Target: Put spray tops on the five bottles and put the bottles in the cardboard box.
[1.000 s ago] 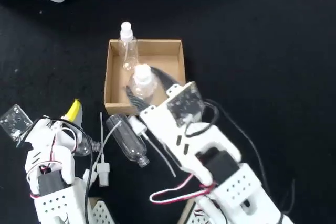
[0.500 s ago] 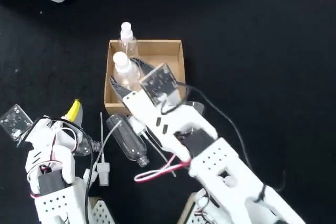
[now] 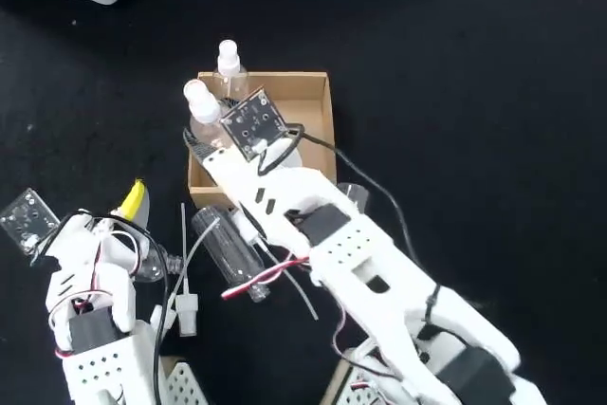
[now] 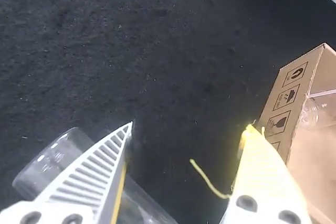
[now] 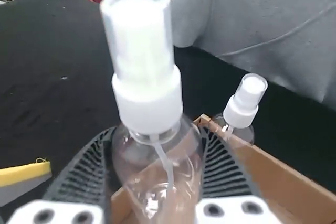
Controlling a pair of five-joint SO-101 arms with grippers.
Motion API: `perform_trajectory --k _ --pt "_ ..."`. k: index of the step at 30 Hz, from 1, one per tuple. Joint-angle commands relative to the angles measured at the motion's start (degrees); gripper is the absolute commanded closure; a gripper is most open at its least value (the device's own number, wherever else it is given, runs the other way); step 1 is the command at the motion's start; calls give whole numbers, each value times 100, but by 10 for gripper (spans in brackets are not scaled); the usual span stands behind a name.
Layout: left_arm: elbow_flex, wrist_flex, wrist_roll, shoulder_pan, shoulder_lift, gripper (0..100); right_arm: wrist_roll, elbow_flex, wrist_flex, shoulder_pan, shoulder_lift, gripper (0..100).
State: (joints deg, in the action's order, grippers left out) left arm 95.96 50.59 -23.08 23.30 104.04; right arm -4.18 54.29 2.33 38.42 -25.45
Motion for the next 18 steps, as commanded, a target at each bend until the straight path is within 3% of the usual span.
perform_trajectory --k 1,18 --pt "145 -114 44 -57 62 701 466 -453 396 -35 251 947" --pt "145 -114 44 -57 62 701 721 -435 2286 -308 1798 949"
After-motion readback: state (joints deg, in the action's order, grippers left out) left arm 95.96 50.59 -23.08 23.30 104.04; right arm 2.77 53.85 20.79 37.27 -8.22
